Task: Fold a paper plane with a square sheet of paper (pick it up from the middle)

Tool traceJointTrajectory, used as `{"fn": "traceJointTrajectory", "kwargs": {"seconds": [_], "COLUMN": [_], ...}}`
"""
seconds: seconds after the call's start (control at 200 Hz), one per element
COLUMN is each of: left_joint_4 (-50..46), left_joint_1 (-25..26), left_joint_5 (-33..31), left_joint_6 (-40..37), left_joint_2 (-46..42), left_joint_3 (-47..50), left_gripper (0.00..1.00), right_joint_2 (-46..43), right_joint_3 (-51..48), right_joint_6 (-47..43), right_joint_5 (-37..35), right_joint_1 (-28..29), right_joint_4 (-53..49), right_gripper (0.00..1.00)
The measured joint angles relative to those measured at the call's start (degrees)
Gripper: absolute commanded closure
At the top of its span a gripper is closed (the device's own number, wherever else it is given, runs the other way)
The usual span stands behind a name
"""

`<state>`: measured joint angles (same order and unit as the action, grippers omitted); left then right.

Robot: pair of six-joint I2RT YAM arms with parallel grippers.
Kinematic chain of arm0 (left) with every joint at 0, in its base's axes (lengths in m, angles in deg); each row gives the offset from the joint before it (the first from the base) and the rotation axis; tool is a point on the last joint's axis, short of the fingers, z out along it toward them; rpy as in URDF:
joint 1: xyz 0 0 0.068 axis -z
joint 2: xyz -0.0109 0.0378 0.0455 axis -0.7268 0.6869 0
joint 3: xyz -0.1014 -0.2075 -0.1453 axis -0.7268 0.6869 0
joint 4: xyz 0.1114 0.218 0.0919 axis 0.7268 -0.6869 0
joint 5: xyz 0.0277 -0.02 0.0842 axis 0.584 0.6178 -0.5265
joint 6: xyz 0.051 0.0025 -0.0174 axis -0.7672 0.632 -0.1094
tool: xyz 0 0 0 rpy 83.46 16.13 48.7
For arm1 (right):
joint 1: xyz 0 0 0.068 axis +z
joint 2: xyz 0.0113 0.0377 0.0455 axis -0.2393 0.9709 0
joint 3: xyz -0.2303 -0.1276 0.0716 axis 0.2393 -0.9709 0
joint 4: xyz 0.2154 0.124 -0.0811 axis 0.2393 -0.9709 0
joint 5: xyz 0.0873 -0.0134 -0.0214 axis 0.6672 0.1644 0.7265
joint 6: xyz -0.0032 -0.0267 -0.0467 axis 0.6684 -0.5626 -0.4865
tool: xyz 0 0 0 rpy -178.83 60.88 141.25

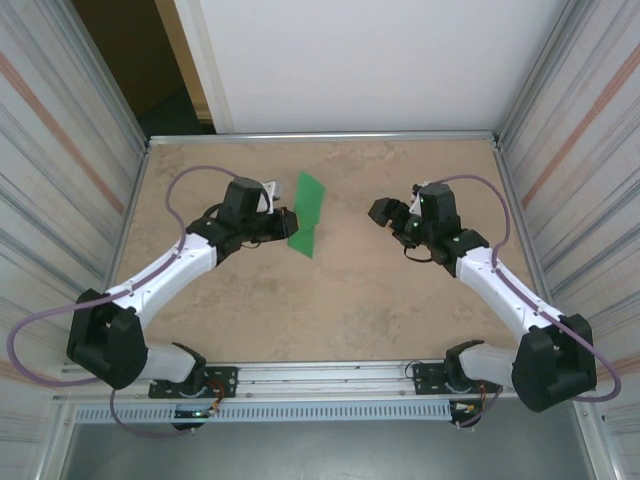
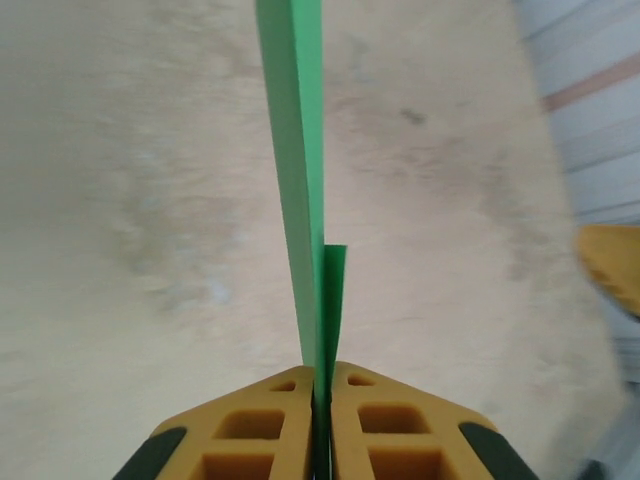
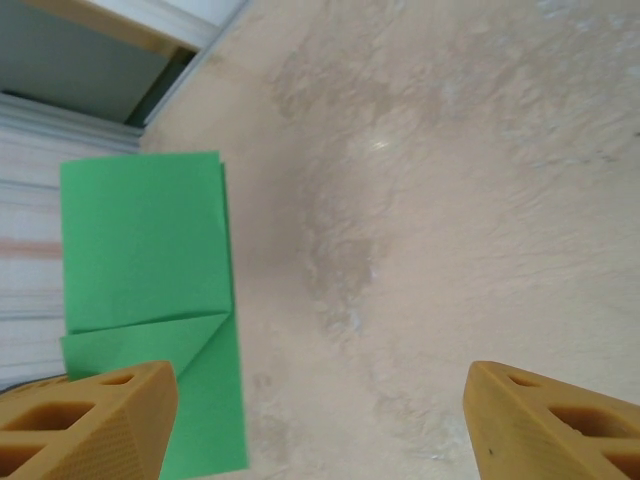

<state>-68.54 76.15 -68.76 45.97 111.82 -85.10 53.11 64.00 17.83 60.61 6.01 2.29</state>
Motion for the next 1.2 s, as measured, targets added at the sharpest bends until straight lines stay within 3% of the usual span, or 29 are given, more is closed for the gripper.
{"fn": "traceJointTrajectory", "kwargs": {"seconds": [0.175,0.386,0.496,0.576,0.707,0.982,1.072,1.203], "left_joint_4": [-13.16,-24.94,-29.22,-30.56,-29.62,-18.88,-13.18,-3.82], "left_joint_1": [3.45,10.54,13.88,15.52,16.72,15.96,13.86,7.37], "left_joint_5": [-17.14,-37.75,-45.18,-46.82,-41.51,-18.49,-9.44,1.29], "left_joint_6": [-5.99,-7.52,-7.30,-6.75,-4.50,0.50,2.38,6.34], "left_joint_2": [4.28,14.32,20.41,24.11,27.80,29.42,28.41,23.67], "left_joint_3": [-6.78,-15.50,-19.63,-21.53,-22.08,-19.23,-15.39,-6.84], "left_gripper": [0.88,0.88,0.88,0.87,0.84,0.61,0.60,0.49], "right_joint_2": [-0.13,0.15,0.15,0.07,-0.61,-4.42,-4.37,-2.49], "right_joint_3": [-2.05,-2.23,-3.67,-5.38,-7.39,-7.74,-7.74,-7.32], "right_joint_6": [-1.38,-2.08,-1.95,-1.75,-0.55,-0.17,-0.17,-0.15], "right_joint_5": [-3.43,-5.77,-6.86,-7.37,-8.44,-8.61,-8.35,-8.00], "right_joint_1": [-0.02,-1.07,-1.42,-1.90,-3.10,-3.87,-3.87,-2.51], "right_joint_4": [-0.68,-0.44,0.00,-0.04,-0.92,-2.16,-2.73,-2.89], "right_gripper": [0.24,0.23,0.23,0.23,0.23,0.23,0.23,0.26]}}
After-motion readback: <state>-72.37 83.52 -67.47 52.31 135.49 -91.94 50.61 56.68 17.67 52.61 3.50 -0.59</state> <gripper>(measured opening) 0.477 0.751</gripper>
